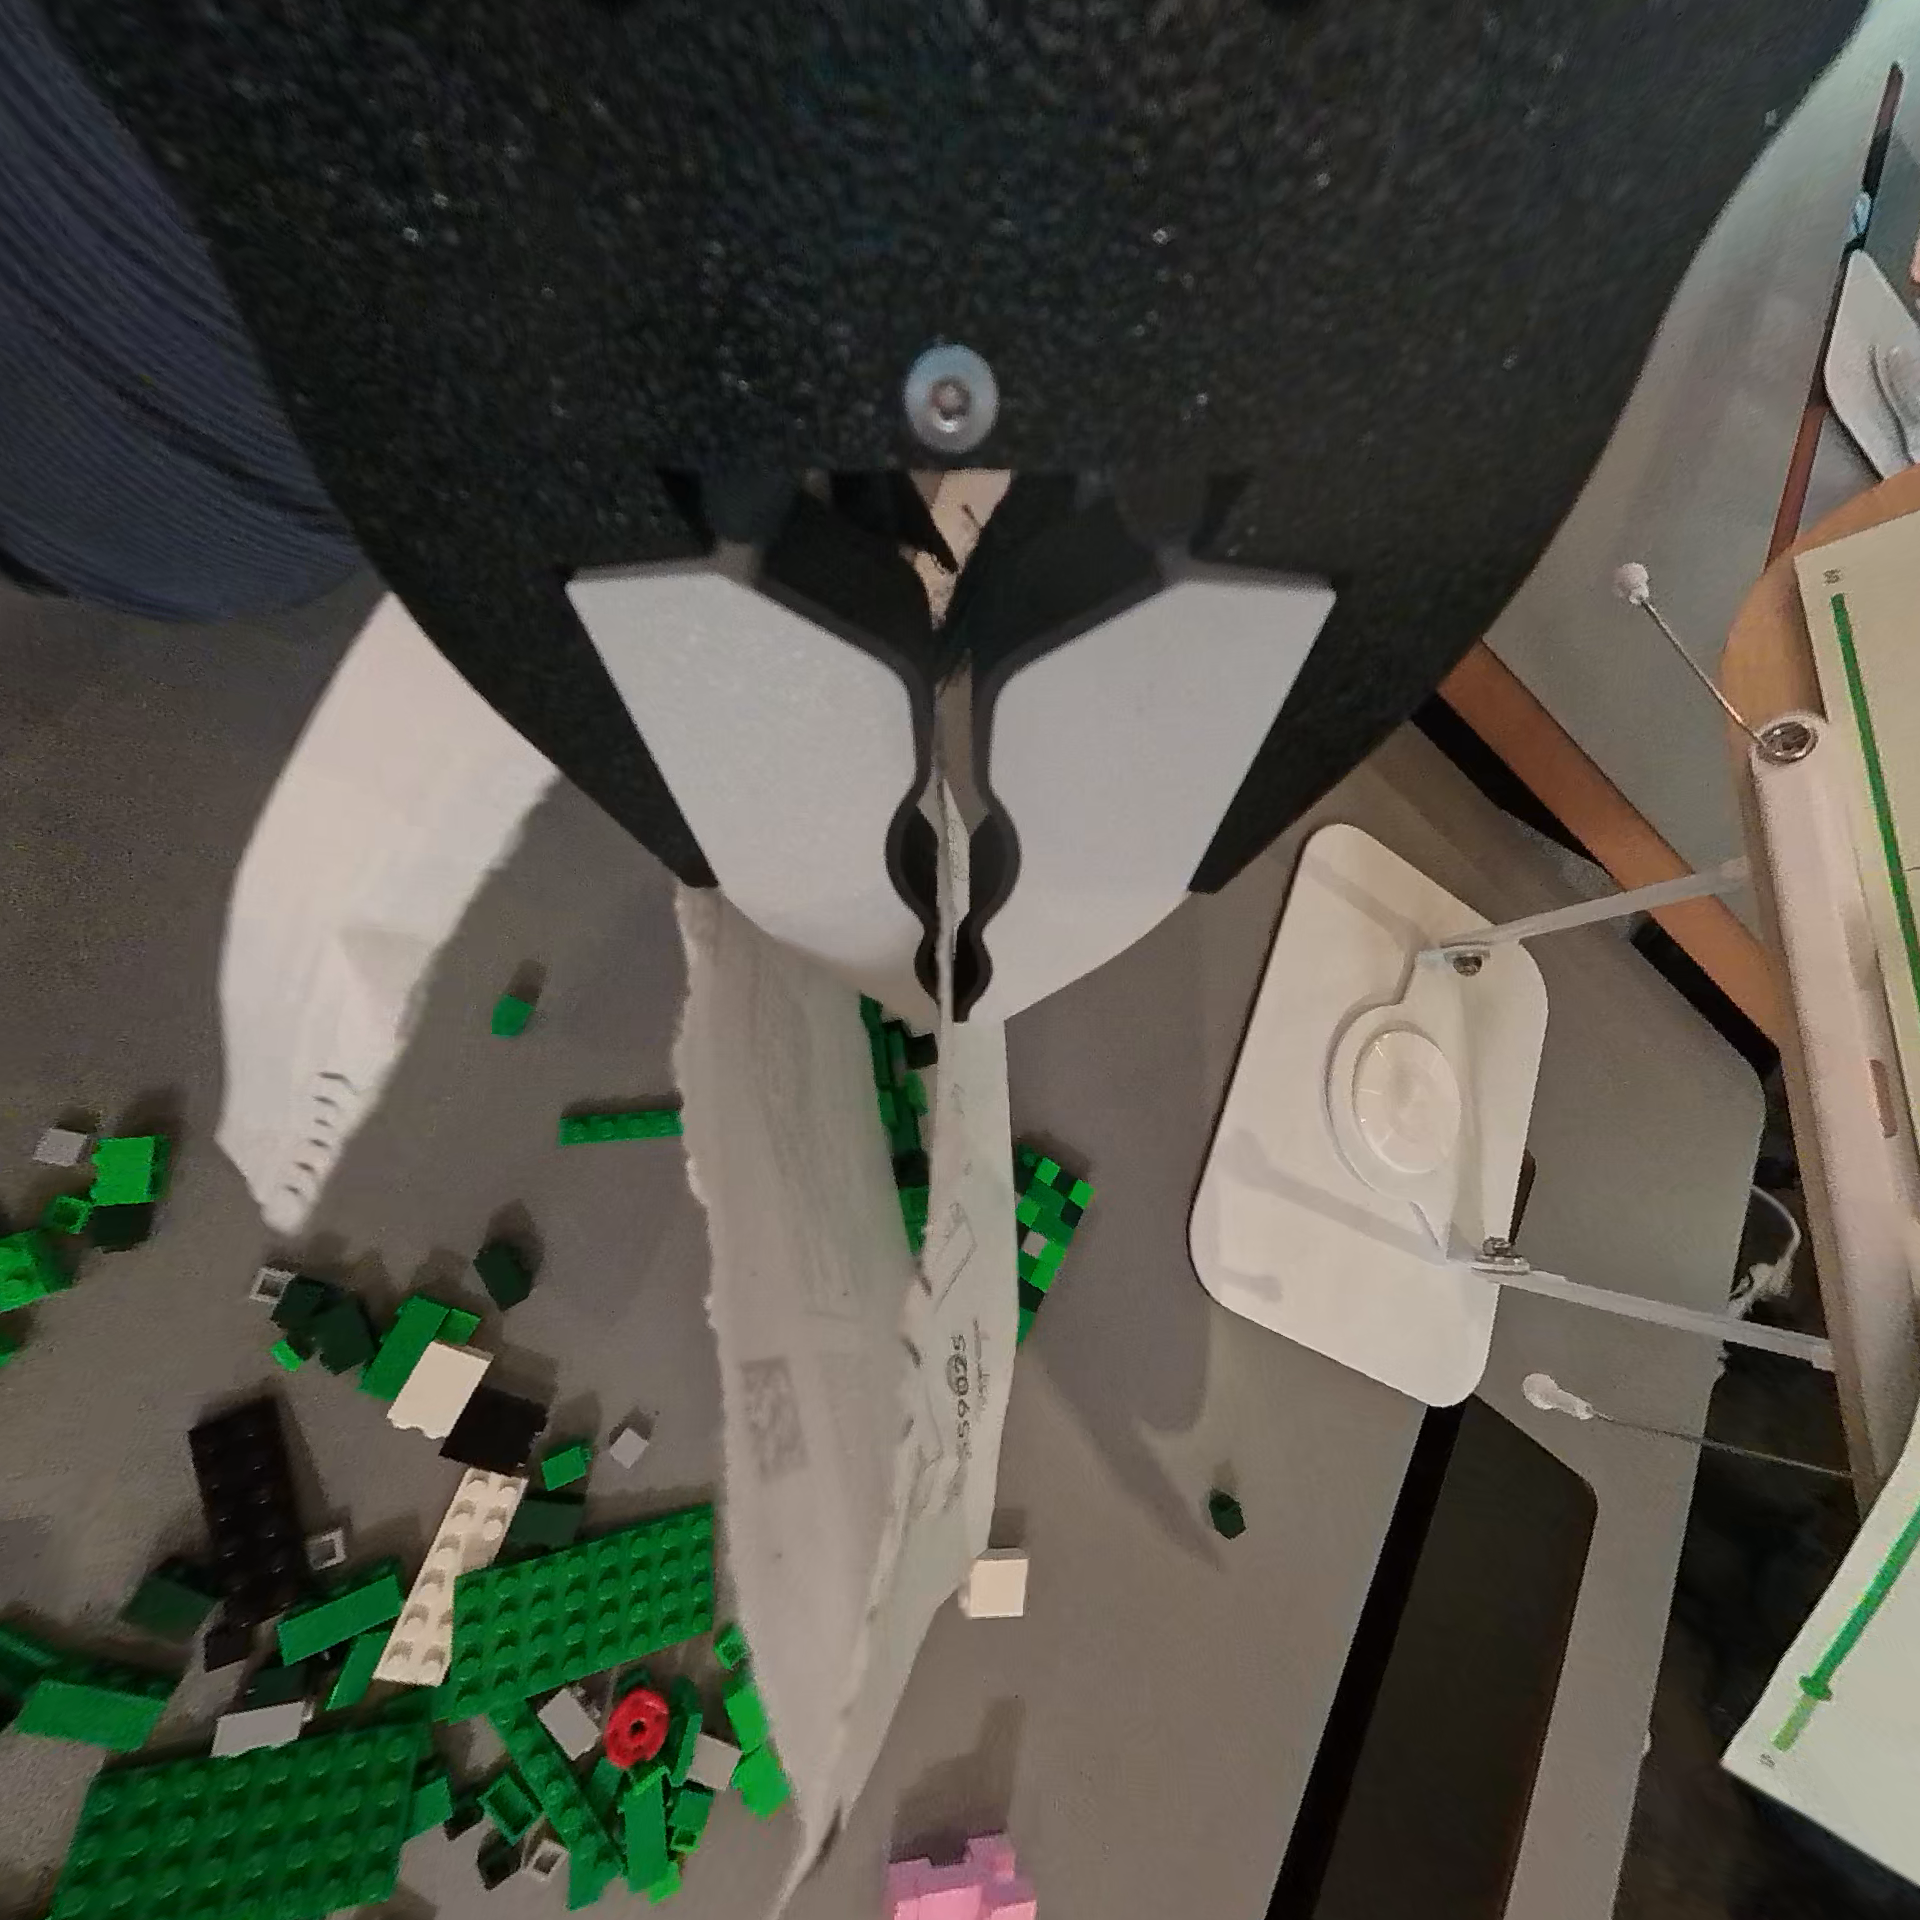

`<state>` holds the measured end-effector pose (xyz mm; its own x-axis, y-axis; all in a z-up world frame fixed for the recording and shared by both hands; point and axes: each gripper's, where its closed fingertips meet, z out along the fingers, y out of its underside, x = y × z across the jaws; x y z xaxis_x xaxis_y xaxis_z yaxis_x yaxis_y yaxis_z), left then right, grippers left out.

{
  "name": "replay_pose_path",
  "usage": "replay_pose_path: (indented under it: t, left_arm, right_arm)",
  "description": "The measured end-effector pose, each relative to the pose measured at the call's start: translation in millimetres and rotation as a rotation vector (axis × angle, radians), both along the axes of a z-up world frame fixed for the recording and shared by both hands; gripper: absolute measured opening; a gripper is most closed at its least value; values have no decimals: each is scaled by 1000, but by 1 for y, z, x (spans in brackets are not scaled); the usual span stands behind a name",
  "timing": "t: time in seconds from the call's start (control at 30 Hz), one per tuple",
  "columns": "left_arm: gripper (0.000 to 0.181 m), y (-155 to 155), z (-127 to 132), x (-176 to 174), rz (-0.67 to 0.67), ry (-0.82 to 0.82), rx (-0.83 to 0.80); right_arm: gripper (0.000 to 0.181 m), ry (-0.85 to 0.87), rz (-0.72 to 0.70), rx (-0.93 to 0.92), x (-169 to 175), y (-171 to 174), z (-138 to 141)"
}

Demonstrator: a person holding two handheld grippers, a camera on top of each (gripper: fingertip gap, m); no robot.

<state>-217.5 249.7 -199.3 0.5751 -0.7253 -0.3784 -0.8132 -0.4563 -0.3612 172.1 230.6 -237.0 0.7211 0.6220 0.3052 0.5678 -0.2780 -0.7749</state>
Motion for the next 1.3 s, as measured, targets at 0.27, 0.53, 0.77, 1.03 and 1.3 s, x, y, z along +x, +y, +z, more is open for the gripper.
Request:
replay_pose_path:
  t: [0.27, 0.53, 0.77, 1.03, 1.3]
  left_arm:
    - [0, 2, -1, 8, -50, 4, 1]
    - [0, 1, -2, 17, -85, 15, 1]
    - [0, 1, -2, 16, -84, 5, -3]
    - [0, 0, -3, 15, -82, -7, -12]
    - [0, 1, -6, 18, -85, 13, -25]
  right_arm:
    - [8, -143, -249, -195, 81, -33, -65]
    - [8, -197, -346, -294, 116, -50, -89]
    - [17, -167, -315, -330, 115, -53, -95]
    - [37, -120, -262, -388, 115, -62, -92]
    - [38, -29, -214, -389, 110, -63, -85]
